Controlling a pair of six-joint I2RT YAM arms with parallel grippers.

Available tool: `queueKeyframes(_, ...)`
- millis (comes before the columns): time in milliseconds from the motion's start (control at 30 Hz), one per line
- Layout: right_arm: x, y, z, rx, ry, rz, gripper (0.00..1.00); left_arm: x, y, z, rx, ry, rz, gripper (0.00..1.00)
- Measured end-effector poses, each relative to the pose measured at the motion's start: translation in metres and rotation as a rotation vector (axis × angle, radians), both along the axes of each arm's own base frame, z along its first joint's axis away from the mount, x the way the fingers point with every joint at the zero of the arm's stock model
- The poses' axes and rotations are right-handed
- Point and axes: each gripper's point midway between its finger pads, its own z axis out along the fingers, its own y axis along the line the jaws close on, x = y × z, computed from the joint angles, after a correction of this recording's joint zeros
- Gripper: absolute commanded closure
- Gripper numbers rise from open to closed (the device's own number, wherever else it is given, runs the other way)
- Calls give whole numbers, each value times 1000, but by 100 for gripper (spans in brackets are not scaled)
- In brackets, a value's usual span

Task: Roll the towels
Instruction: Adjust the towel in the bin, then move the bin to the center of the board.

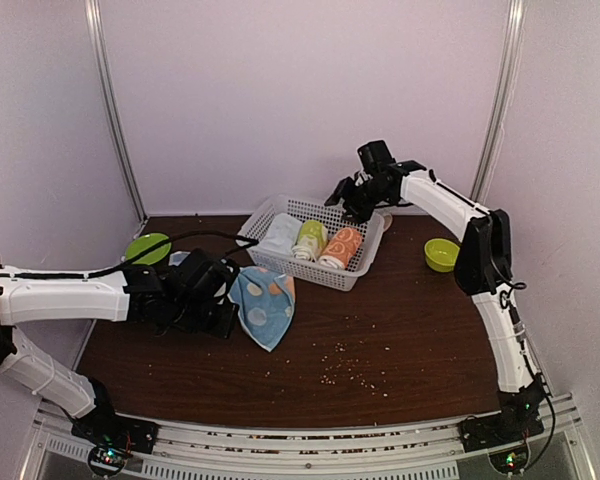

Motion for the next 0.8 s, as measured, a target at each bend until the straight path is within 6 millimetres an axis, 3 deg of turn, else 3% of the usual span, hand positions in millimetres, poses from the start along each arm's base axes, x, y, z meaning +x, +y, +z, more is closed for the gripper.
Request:
queueKeyframes(167,-9,-18,54,-45,-98,-26,48,0,0,1,-3,-3,0,100)
queueKeyframes(267,-12,-30,64,-100,-124,-49,54,1,-1,3,-11,-9,0,100)
queueKeyframes(500,-21,-50,32,-252,-68,-50,57,2,-3,6,-22,-17,0,100)
queueKeyframes(800,-33,-36,-5,-331,-17,32,62,1,-2,10,-32,-25,0,100)
